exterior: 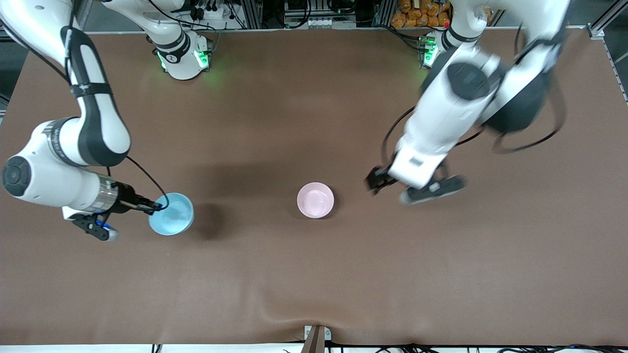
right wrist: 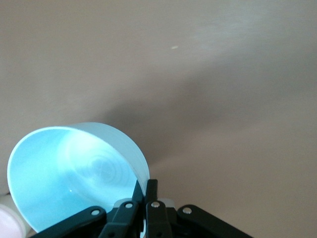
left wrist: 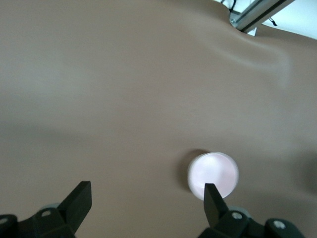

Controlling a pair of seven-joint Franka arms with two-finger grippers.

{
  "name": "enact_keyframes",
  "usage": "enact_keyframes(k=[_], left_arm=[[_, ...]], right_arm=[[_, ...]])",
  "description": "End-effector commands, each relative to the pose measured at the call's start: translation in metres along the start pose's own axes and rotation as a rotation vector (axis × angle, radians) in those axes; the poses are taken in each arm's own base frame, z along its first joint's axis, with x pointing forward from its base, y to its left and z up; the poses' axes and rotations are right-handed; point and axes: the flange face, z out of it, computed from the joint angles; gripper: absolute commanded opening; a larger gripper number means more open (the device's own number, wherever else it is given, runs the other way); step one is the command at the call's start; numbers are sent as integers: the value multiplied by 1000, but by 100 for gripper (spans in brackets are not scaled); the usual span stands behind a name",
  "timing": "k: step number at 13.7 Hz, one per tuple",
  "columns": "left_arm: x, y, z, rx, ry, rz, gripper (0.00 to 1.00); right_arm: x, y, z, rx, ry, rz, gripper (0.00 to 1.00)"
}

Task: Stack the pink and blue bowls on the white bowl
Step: 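Release the pink bowl while the right gripper lifts the blue bowl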

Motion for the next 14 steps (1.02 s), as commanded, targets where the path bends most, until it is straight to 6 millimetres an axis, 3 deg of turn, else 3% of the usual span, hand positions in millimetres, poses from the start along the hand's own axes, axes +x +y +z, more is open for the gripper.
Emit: enact_keyframes(k=[1,2,5,8,11,14], left_arm=[[11,-56,-40,59,10,47,100],[10,-68,-58,58,11,42,100],[5,-104,-95,100,-2,43,100],[11,-140,-115,71,-11,116,100],[23,-191,-118,63,-56,164,100],[19,-211,-129,73,-67,163,100]], right_arm=[[-44,-90,-20,19,10,-69,0],[-60,-121,-20,21,11,-75,0],[-92,-174,-12,26,8,-10,0],[-117,-203,11,11,-9,64,0],[-136,-234,32,6,-16,121,0],[-158,-263,62,26,11,157,0]])
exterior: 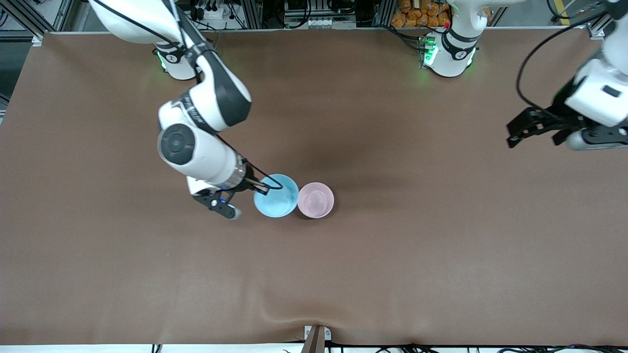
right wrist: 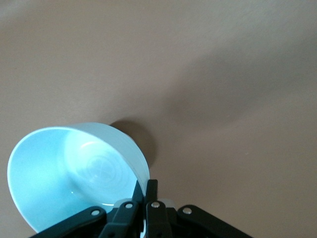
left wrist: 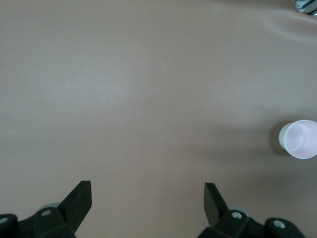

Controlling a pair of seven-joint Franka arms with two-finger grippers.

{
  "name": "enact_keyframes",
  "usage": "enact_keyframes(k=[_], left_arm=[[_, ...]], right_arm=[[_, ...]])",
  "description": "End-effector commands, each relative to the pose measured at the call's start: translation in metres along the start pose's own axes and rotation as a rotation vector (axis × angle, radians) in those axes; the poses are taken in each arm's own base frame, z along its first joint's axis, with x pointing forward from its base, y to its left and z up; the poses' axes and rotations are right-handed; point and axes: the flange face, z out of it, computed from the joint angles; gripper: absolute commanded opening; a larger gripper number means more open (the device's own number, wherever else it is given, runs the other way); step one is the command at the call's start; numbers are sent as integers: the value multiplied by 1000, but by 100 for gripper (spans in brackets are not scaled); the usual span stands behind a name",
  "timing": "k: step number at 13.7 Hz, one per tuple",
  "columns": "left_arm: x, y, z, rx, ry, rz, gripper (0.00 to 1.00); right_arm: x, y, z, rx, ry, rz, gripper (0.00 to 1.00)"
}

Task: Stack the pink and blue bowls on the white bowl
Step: 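Lower the blue bowl onto the pink bowl with the right gripper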

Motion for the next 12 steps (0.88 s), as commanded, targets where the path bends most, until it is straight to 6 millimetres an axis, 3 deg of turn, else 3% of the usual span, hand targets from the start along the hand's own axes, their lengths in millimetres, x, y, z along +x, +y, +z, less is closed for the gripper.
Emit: enact_keyframes(k=[1,7,12], left_arm=[[-17,-7,-11,3,-16,6,100],[-9,-28,-2,14,-29,-34,100],[-8,-76,-2,16,-57,-67,100]], right_arm=[[-19,-26,24,21,16,39,0],[-53,-36,67,-15,-2,45,0],[-64,-38,105,11,24,52,0]])
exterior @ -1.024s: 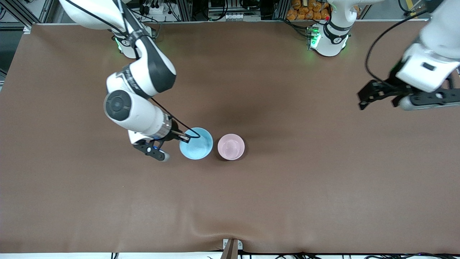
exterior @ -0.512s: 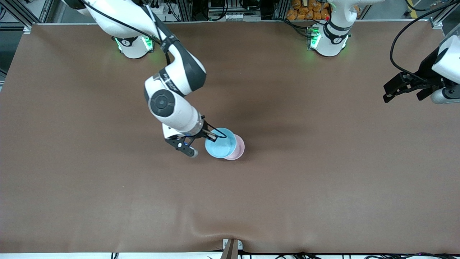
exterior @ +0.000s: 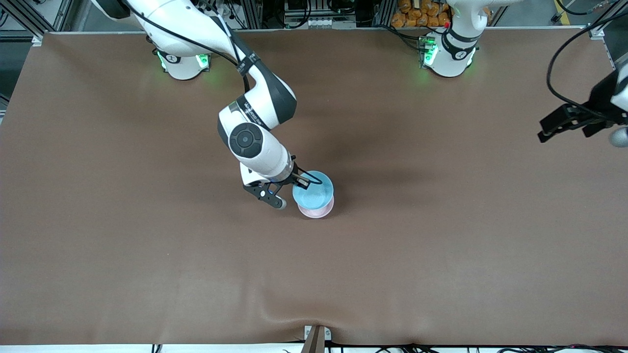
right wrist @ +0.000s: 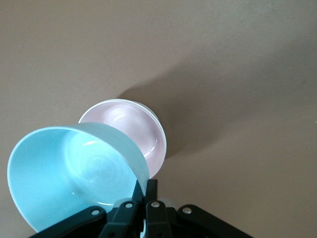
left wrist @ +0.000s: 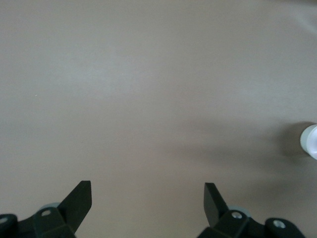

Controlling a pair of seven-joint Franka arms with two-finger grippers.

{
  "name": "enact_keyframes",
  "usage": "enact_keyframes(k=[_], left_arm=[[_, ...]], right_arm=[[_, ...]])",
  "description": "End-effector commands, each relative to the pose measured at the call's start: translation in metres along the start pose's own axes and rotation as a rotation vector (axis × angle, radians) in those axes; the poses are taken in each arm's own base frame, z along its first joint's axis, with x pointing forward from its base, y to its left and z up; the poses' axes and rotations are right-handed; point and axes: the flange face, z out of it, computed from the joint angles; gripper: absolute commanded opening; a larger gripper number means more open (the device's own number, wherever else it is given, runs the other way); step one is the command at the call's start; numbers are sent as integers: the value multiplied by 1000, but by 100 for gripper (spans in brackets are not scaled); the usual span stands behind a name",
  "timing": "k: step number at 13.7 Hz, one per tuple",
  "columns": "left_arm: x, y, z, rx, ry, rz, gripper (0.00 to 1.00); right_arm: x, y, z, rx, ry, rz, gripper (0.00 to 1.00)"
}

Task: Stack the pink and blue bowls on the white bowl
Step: 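Lower the blue bowl onto the pink bowl with the right gripper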

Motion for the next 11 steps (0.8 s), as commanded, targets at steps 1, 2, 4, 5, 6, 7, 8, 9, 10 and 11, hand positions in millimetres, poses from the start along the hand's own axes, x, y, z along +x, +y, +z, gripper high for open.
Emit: enact_keyframes(k=[1,2,4,5,6,7,8,9,10,11], left_arm=[[-4,-19,-4,-5,-15,-3,100],[-4,-19,-4,-5,-15,-3,100],[-4,-23,-4,-6,-15,-12,100],[-4,-28,-5,-5,-13,-20,100],[-4,-32,-6,-5,-12,-26,100],[-4,-33,-6,-6,-12,-29,100],[-4,-34,-6,-5,-12,-31,100],[-4,-33,-6,-7,-9,-29,100],[-3,-32,-6,-9,-7,-29,100],[-3,-32,-6,-9,-7,-29,100]], right_arm=[[-6,-2,11,8,17,12,0],[-7,-1,15,3,14,12,0],[-10,-1,23,-9,12,7,0],[-11,-1,27,-17,18,-2,0],[-10,1,33,-29,22,-7,0],[-11,1,34,-32,25,-10,0],[-10,1,36,-30,27,-12,0],[-9,2,40,-33,27,-11,0],[-8,3,44,-42,35,-19,0],[-7,2,46,-38,44,-22,0]])
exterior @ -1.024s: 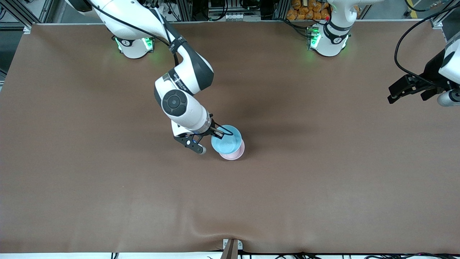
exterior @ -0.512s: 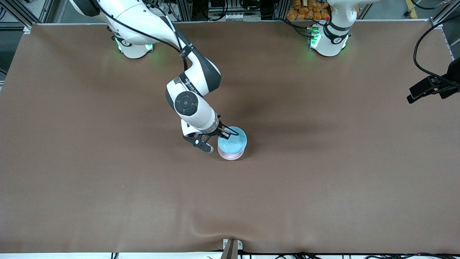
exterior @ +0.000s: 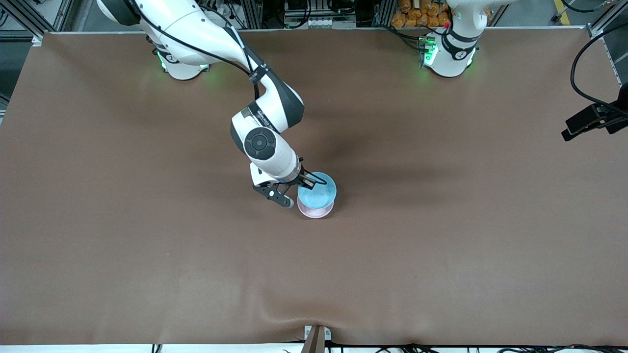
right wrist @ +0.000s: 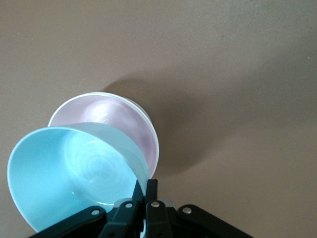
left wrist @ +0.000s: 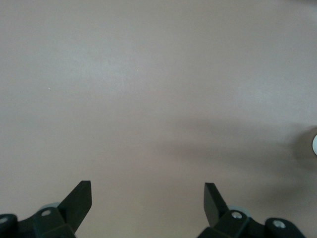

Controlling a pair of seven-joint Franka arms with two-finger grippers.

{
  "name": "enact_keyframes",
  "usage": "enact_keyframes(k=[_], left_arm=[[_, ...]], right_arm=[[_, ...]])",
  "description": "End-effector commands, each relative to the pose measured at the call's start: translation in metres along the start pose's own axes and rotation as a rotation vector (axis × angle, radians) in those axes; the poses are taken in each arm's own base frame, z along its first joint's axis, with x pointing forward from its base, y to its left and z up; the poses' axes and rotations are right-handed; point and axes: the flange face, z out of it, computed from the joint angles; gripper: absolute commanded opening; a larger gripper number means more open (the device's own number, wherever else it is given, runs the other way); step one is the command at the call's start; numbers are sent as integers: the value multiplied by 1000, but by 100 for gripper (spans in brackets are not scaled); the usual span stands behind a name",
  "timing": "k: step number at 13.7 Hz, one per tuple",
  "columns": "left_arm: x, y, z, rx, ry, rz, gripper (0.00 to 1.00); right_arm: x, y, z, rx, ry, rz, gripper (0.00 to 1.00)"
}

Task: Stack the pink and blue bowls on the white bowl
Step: 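Lower the blue bowl onto the pink bowl with the right gripper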

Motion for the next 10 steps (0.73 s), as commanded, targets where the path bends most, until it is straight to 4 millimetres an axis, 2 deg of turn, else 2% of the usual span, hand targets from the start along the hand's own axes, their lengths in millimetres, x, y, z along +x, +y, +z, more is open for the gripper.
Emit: enact_keyframes(k=[1,8,9,10], left_arm=[[-6,-1,-6,-12,0,7,100],[-6,-1,-3,-11,-6,7,100],[-6,-1,-3,-11,-5,5,100],[-7,-1,-5,-12,-2,5,100]], right_arm=[[0,-1,9,4,35,-2,0],[0,0,17,31,73,-22,0],[1,0,16,12,99,-49,31],[4,1,12,8,112,-54,84]])
